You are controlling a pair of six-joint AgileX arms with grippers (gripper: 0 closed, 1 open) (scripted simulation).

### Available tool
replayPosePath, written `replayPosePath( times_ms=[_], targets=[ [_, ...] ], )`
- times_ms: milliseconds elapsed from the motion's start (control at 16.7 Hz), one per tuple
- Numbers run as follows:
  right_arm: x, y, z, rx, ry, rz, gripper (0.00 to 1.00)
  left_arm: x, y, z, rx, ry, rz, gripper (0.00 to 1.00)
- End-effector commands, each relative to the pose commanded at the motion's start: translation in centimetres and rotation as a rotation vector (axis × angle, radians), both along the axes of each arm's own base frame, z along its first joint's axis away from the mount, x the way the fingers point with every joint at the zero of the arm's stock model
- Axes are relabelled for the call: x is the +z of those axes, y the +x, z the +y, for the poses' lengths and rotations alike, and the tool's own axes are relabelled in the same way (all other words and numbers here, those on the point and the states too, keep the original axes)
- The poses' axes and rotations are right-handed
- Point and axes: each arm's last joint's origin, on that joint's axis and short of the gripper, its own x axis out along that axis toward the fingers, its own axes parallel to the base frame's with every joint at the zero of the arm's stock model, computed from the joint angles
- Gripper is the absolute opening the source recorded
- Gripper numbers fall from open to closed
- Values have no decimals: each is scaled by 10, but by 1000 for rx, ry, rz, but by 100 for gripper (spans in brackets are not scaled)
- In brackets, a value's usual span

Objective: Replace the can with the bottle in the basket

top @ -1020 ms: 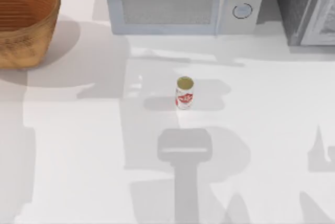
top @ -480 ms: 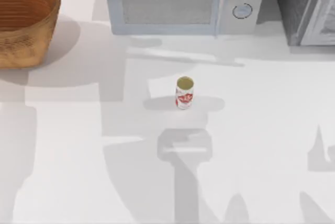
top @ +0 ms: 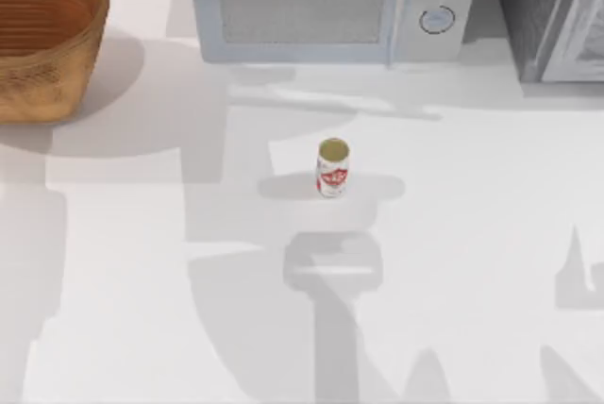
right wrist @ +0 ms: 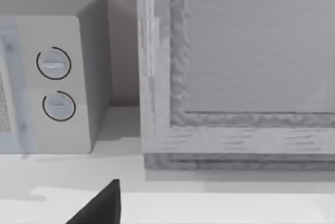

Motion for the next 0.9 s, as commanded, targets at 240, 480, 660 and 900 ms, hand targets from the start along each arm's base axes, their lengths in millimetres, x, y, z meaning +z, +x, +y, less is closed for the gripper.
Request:
replayPosePath(
  times_ms=[240,480,660,900],
  targets=[
    [0,0,0,0,0,0,100,0,0,0,0,0,0,60],
    [0,0,0,0,0,0,100,0,0,0,0,0,0,90],
    [0,0,0,0,0,0,100,0,0,0,0,0,0,100],
    [0,0,0,0,0,0,100,0,0,0,0,0,0,100]
  ],
)
